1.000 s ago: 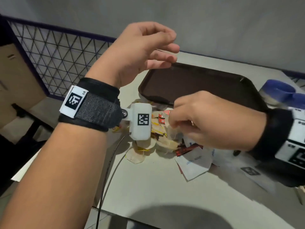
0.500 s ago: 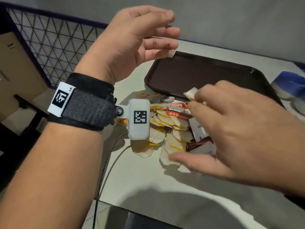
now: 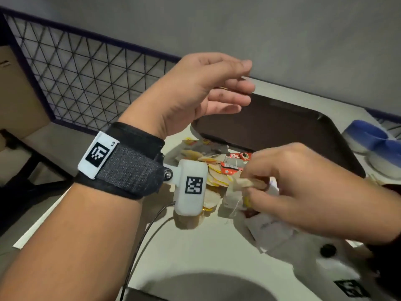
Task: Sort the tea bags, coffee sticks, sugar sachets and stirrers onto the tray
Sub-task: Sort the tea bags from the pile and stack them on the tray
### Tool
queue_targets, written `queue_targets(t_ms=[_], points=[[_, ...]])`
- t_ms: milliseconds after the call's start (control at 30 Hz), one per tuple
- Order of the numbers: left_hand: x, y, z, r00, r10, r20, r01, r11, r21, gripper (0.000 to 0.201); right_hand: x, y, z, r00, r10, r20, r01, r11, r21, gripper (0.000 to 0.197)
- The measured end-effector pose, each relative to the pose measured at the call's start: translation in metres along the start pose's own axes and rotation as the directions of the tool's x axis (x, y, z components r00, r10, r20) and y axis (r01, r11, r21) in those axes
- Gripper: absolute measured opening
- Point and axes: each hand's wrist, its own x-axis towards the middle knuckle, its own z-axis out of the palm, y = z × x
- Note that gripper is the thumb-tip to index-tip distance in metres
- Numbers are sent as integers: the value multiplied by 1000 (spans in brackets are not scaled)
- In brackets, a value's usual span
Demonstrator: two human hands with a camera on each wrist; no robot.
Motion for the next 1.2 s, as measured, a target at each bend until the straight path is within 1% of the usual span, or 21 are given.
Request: queue_targets(t_ms=[33,67,100,167,200,233,267,333,400,500,600,700,767,867,900,967,1033,1067,1100,1133,1200], points=[[1,-2,3,999,-20,24,20,1000,-10,32,3,8,-12,998,62,20,-65,979,195,17],[2,-4,6,998,-46,53,47,999,-17,34,7,17,-23,995,93,33,-99,925,368,15],[2,-6,10,993,-80,84,82,996,-25,37,11,25,-33,994,107,37,-111,856,505,14],[3,-9,17,973,-164,160,172,984,-38,49,20,35,-44,993,114,27,-99,695,712,16],[2,-10,20,958,-205,201,218,975,-47,55,26,39,-46,992,126,25,-98,621,778,20],[2,-11,23,941,-235,244,258,964,-66,58,32,43,-47,991,135,24,-98,576,812,24],[1,-12,25,926,-249,282,284,954,-91,56,37,47,-48,990,138,21,-95,552,828,29],[0,-12,27,916,-243,320,297,945,-133,49,49,53,-48,991,135,14,-87,552,829,34],[0,-14,26,912,-230,340,292,946,-141,45,59,57,-49,992,127,7,-78,567,820,29],[2,-18,23,904,-267,334,325,937,-130,45,73,60,-52,994,100,-34,-26,551,834,12],[4,-21,23,894,-281,349,369,904,-218,48,83,66,-55,993,83,-79,22,541,841,9],[8,-23,24,916,-289,278,375,863,-340,46,89,72,-55,988,93,-125,52,560,827,9],[10,-26,25,931,-300,208,358,863,-356,44,91,75,-54,982,100,-159,74,570,818,2],[12,-29,26,947,-306,100,321,884,-340,30,91,83,-53,970,124,-210,104,568,817,19],[13,-29,26,951,-300,72,306,890,-337,27,90,86,-54,959,158,-235,110,558,823,22],[13,-29,25,960,-280,18,270,904,-331,23,88,93,-53,935,229,-271,125,502,856,29],[13,-27,24,965,-258,-38,235,923,-306,19,85,97,-51,936,232,-266,140,448,883,39],[12,-26,25,967,-248,-54,223,931,-290,20,85,97,-49,947,202,-252,145,432,890,41],[12,-25,25,969,-241,-62,216,938,-273,22,85,96,-48,957,162,-241,153,426,892,38],[12,-24,26,969,-235,-69,211,943,-257,24,85,95,-46,961,131,-243,165,432,887,31],[11,-23,28,969,-233,-85,207,949,-240,23,86,94,-44,956,121,-266,182,463,868,18]])
